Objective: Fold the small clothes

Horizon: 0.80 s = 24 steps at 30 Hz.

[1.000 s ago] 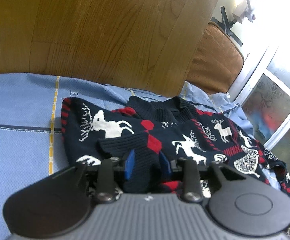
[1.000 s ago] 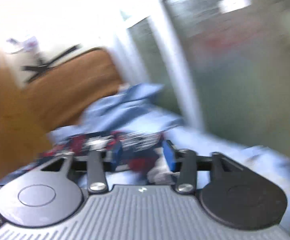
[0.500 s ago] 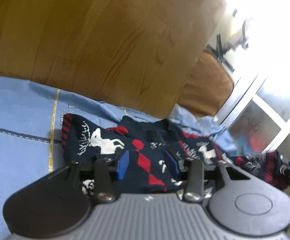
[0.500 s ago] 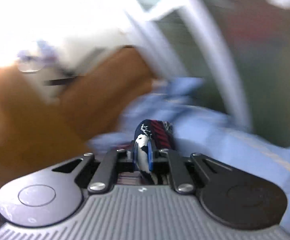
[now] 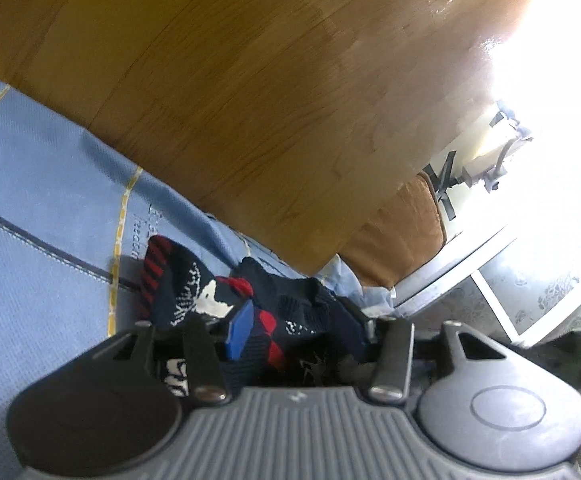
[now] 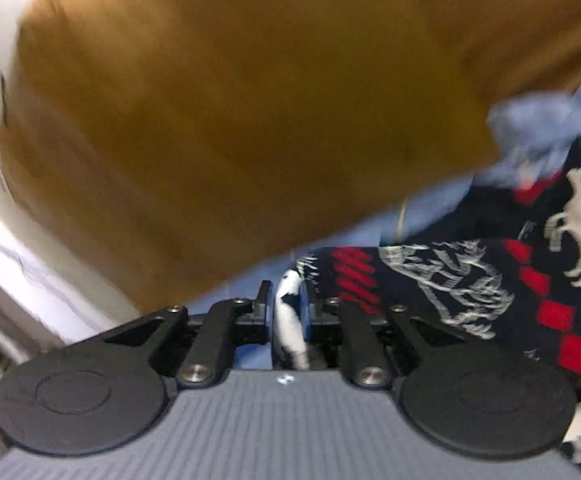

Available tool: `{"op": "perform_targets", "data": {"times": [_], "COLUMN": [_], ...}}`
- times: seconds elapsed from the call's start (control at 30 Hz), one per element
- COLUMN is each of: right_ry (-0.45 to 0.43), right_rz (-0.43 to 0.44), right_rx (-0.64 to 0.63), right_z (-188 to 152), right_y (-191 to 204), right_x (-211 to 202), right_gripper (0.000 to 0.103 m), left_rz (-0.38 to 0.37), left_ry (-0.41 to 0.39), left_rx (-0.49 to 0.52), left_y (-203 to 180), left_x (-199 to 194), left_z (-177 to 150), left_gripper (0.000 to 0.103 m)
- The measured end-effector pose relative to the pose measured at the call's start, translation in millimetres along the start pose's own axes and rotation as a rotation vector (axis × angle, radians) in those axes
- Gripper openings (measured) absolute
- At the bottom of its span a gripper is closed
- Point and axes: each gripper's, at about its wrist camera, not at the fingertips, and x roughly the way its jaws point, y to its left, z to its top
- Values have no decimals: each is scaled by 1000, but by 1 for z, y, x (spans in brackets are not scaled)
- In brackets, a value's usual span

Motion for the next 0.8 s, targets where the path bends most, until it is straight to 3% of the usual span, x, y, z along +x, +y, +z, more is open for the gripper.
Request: {"op": "perform_targets", "data": {"times": [0.07,0.2,0.27,0.3,0.37,0.43,0.47,0.53,0.6,0.63,0.67,0.7,0.8], "right_ry": [64,-127,-235,-270,-295,-265,-235,-174,-130,-113,-97,-90,-206], "right_rz": [5,-33,-136,-209,-331,-398,-419,-439,-435,-430,-429,-437,-413], "right_rx": [8,-56,-133,-170,-200,-193,-182,-143,-90,-74,-74,-76,-132], "right_z": [-5,7,18,24,34,42,44,45,42,42,43,41,45], "right_y": [-11,-30,-40,-46,-63,-87,-102,-127,-140,-137,-139,-132,-120], "right_x": [8,-56,-90,-103,-113,-112,-110,-103,-91,-80,-74,-72,-75], "right_gripper": [21,36,42,48,56,65,67,68,65,35,13,15,15], "left_rz": [5,27,39,44,57,65,68,90,144,175,192,198,222], "left_ry": [14,43,61,70,83,90,92,105,137,150,145,133,80], "left_rx": [11,49,87,107,150,195,210,250,286,298,308,314,293], "left_y": [-1,-8,-15,-19,-26,-34,-37,-43,-47,-48,-49,-49,-45], "left_x": [3,12,17,19,21,23,24,27,36,40,40,37,29], "left_z": [-2,-8,-14,-17,-23,-29,-31,-36,-41,-43,-44,-42,-34], "left_gripper": [49,60,64,72,85,86,84,64,16,16,15,15,15]}}
